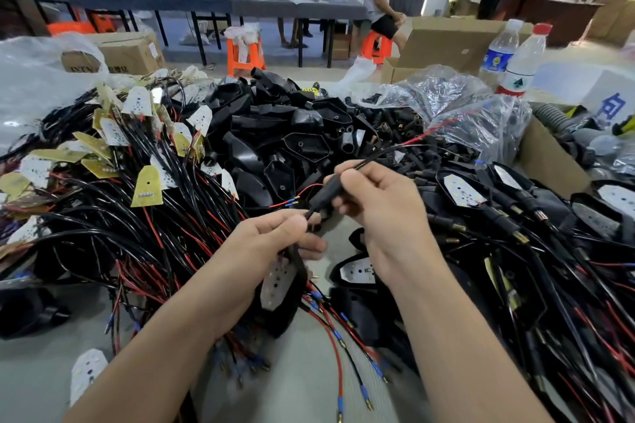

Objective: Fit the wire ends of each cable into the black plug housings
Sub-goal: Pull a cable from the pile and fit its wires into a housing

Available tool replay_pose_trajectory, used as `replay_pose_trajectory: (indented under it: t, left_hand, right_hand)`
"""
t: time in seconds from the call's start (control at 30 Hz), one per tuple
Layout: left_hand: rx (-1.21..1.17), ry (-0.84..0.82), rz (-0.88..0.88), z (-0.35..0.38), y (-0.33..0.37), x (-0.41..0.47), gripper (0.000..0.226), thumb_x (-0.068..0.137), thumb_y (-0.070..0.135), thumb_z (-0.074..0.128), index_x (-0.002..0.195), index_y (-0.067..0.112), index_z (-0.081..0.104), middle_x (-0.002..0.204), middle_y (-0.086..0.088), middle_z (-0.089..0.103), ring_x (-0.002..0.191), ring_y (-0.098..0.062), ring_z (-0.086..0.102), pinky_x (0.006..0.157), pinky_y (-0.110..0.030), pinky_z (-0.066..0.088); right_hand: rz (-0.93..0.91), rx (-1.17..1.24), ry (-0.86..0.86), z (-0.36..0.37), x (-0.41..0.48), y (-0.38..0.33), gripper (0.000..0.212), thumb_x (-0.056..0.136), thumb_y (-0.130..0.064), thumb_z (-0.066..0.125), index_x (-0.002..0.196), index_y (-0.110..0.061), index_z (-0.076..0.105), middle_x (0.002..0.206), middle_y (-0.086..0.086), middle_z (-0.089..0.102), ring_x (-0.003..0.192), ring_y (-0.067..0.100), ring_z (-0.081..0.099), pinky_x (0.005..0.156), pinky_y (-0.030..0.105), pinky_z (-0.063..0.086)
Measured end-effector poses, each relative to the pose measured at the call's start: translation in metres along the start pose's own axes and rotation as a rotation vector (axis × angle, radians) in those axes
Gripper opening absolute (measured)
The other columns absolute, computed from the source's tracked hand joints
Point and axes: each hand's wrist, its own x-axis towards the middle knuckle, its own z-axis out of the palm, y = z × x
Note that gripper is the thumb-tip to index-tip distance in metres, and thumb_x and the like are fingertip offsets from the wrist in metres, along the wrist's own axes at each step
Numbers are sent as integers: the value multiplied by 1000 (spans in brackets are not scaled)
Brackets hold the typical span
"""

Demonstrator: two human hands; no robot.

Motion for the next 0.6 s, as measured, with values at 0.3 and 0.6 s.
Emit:
replay_pose_trajectory:
  t: [0.3, 0.6]
  left_hand:
    - [86, 17, 55, -8, 2, -1, 14, 104, 6, 54, 112, 1, 64, 92, -9, 76, 64, -13, 61, 50, -20, 46]
    - [47, 6, 85, -4, 2, 1, 8, 102, 4, 55, 103, 5, 63, 92, -13, 74, 58, -12, 54, 45, -17, 38]
  right_hand:
    - [79, 242, 114, -16, 6, -9, 25, 103, 0, 52, 88, -12, 68, 80, 11, 71, 59, 15, 57, 60, 24, 46]
    - [161, 94, -269, -16, 0, -5, 26, 106, -4, 44, 103, -8, 70, 93, 12, 76, 73, 17, 65, 68, 26, 55]
